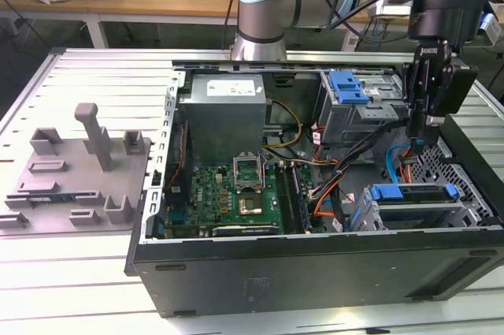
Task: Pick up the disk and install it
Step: 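Insert the first disk wire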
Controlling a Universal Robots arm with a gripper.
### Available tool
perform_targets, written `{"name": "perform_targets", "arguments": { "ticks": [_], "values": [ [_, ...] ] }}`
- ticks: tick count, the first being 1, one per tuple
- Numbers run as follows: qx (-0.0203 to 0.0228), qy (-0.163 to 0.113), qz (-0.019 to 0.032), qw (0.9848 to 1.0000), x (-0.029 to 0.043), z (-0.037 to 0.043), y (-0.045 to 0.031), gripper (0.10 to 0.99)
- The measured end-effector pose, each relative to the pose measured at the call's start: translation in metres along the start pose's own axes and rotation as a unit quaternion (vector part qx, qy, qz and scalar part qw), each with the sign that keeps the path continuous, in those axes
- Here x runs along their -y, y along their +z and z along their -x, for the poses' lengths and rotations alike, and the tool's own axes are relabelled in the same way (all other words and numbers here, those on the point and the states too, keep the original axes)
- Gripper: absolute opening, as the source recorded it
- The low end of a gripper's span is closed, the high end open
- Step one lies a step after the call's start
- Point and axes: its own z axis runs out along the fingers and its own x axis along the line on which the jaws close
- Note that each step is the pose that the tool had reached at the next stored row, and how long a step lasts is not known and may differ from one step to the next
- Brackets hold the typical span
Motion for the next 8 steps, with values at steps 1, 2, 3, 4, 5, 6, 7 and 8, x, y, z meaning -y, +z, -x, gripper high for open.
{"name": "perform_targets", "arguments": {
  "ticks": [1,2,3,4,5,6,7,8],
  "values": [
    [-0.0004,0.000,-0.0001,1.0000,0.0000,0.0001,0.0002,0.408],
    [-0.0014,0.000,-0.0003,1.0000,0.0000,0.0002,0.0004,0.408],
    [-0.0035,0.000,-0.0005,1.0000,-0.0001,0.0002,0.0003,0.408],
    [-0.0050,0.000,-0.0008,1.0000,-0.0001,0.0002,0.0004,0.408],
    [-0.0068,0.000,-0.0010,1.0000,-0.0001,0.0003,0.0003,0.408],
    [-0.0084,0.000,-0.0013,1.0000,-0.0001,0.0003,0.0003,0.408],
    [-0.0096,0.000,-0.0014,1.0000,-0.0001,0.0004,0.0004,0.408],
    [-0.0103,0.000,-0.0015,0.9999,-0.0001,0.0004,0.0005,0.408]
  ]
}}
